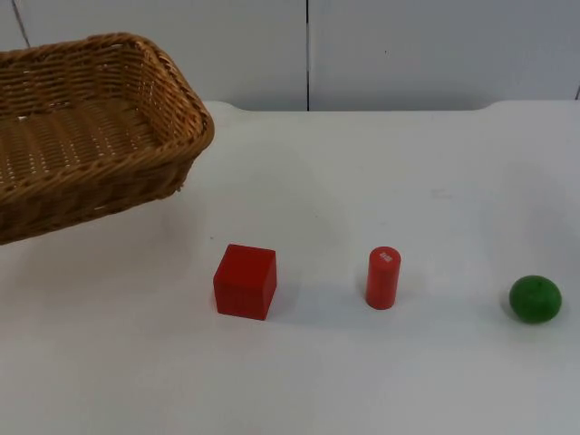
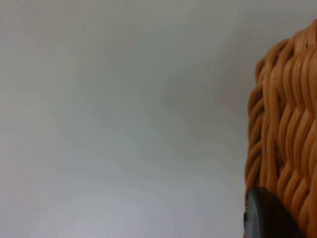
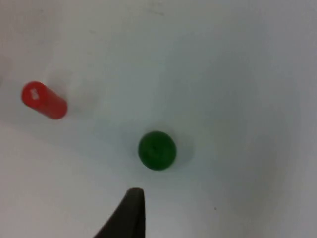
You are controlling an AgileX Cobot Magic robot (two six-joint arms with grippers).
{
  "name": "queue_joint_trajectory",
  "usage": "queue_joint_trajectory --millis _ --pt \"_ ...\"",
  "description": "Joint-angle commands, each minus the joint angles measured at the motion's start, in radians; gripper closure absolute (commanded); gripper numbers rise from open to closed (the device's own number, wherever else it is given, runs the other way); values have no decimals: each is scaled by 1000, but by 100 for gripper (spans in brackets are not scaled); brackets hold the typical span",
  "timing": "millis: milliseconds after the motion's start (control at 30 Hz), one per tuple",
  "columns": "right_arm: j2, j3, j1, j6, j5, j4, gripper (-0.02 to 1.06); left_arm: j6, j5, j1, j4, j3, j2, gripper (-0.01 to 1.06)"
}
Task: Pick up the basket with the left hand and place the object to the left of the red cylinder into the basket with the right hand.
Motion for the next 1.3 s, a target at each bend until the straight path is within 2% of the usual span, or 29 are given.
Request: queue_joint_trajectory --millis 0,67,200,233,367,500,667,733,767,800,833,867,900,1033,1067,1167,1200,1267 --pt "36 -52 35 -71 16 37 -1 -6 5 4 -15 1 -13 105" --pt "69 -86 65 -90 21 37 -1 -6 2 4 -11 1 -13 105" --pt "235 -213 202 -184 36 37 -1 -6 -6 4 -11 1 -11 105" --pt "235 -213 202 -184 36 37 -1 -6 -6 4 -11 1 -11 105" --pt "436 -329 324 -285 22 44 -1 -6 4 4 -11 1 10 105" --pt "576 -404 380 -292 13 48 -1 -6 4 4 -11 1 22 105" --pt "712 -491 436 -365 5 54 -1 -6 -21 4 -13 1 22 105" --pt "766 -519 450 -443 -24 118 -1 -6 -21 4 -15 1 22 105" --pt "766 -519 450 -443 -24 118 -1 -6 -21 4 -15 1 22 105" --pt "788 -527 450 -497 -42 178 -1 -6 -17 4 -14 1 22 105" --pt "812 -529 450 -609 -66 267 -1 -6 -15 4 -14 1 22 105" --pt "829 -529 450 -678 -77 317 -1 -6 -15 4 -14 1 22 105" --pt "829 -529 450 -678 -77 317 -1 -6 -15 4 -14 1 22 105" --pt "892 -529 450 -876 -142 449 -1 -6 -13 4 -14 1 22 105" --pt "892 -529 450 -876 -142 449 -1 -6 -13 4 -14 1 22 105" --pt "942 -529 450 -1071 -179 618 -1 -6 -7 4 -16 1 22 105" --pt "942 -529 450 -1071 -179 618 -1 -6 -7 4 -16 1 22 105" --pt "964 -529 459 -1139 -203 673 -1 -6 -3 4 -15 1 22 105"
